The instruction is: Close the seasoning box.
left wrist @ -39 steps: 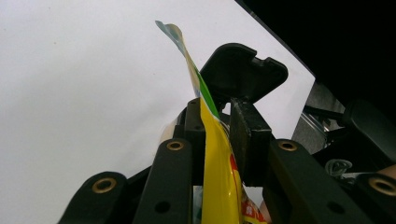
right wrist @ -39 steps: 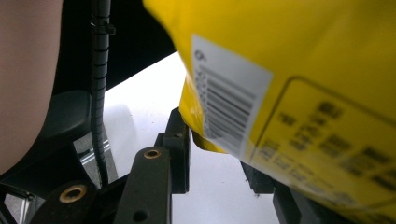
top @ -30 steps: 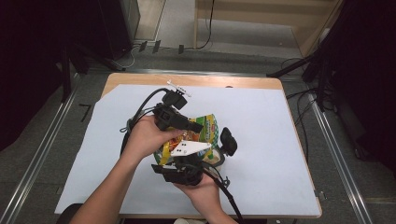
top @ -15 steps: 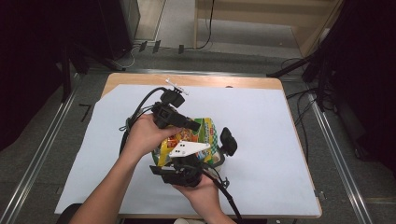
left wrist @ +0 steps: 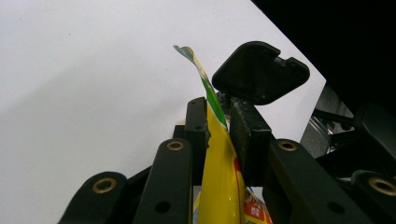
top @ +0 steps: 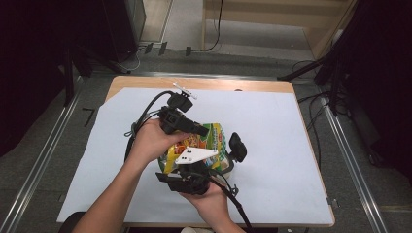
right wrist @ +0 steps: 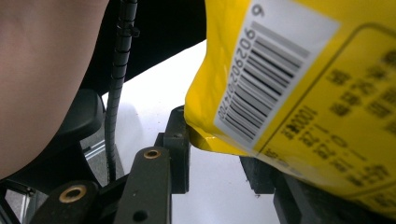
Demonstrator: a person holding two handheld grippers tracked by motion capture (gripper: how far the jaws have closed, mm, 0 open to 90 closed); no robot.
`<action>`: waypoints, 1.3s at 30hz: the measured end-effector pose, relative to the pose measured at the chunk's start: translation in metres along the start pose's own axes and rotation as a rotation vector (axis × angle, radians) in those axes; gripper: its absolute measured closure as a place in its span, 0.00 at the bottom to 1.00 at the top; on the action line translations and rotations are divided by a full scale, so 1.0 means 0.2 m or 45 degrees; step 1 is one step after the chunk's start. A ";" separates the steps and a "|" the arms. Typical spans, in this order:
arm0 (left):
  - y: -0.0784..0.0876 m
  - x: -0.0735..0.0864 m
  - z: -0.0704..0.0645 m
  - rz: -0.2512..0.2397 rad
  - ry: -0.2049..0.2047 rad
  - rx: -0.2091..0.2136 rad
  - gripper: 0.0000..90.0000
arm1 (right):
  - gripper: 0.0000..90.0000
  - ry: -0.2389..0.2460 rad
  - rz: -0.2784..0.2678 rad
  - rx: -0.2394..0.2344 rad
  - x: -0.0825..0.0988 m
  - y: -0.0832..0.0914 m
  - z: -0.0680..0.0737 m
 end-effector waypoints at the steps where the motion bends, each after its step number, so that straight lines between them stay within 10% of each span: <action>1: 0.00 0.00 0.00 -0.002 0.000 -0.001 0.87 | 0.75 0.001 -0.001 0.002 0.00 0.00 0.00; 39: 0.03 0.02 -0.05 -0.013 -0.042 -0.009 0.88 | 0.76 0.034 -0.015 0.013 0.03 -0.02 0.00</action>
Point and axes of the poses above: each handheld gripper's, and its own axes: y roughly backward along the jaws, x roughly out of its underside, z roughly to its left, the point moved 9 cm from there along -y, roughly forward along the jaws, and after that the axes turned 12 degrees about x, right-handed, at the moved point
